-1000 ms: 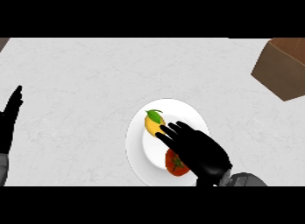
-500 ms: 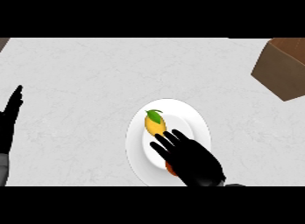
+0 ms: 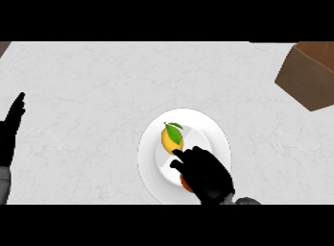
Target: Pick the tomato from the plate and place it in the cardboard box
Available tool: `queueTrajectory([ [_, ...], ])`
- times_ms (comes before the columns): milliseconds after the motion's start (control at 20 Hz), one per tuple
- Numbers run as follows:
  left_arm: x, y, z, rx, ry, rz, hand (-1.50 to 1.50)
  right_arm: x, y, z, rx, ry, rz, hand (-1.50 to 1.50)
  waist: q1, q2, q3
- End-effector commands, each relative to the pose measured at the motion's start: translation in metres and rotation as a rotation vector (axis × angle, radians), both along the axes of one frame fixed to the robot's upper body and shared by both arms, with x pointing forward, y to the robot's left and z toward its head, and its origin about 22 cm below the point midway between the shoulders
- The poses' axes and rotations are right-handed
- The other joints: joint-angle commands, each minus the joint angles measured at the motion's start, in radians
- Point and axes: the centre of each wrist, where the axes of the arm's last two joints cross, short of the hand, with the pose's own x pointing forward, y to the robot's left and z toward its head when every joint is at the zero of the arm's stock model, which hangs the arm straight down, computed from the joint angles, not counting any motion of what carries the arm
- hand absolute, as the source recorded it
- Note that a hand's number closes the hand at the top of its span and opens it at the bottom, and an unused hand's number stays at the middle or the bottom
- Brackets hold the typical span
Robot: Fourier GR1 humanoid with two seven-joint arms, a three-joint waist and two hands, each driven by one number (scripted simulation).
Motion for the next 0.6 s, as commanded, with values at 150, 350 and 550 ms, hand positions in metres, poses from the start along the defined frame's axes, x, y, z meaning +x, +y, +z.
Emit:
queueTrajectory([
  [150, -0.010, -0.001, -0.007, -0.001, 0.000, 0.004, 0.00, 0.015, 0.003, 0.003, 0.032, -0.206, -0.010, 1.50, 0.003, 0.003, 0.001],
  [350, -0.005, -0.003, -0.018, 0.005, -0.012, -0.007, 0.00, 0.034, 0.003, 0.010, 0.034, -0.301, -0.002, 1.50, 0.000, 0.004, 0.001],
  [550, -0.012, 0.014, 0.002, -0.001, -0.005, 0.039, 0.00, 0.051, -0.150, 0.018, 0.026, -0.324, -0.277, 1.50, -0.046, 0.005, 0.007],
])
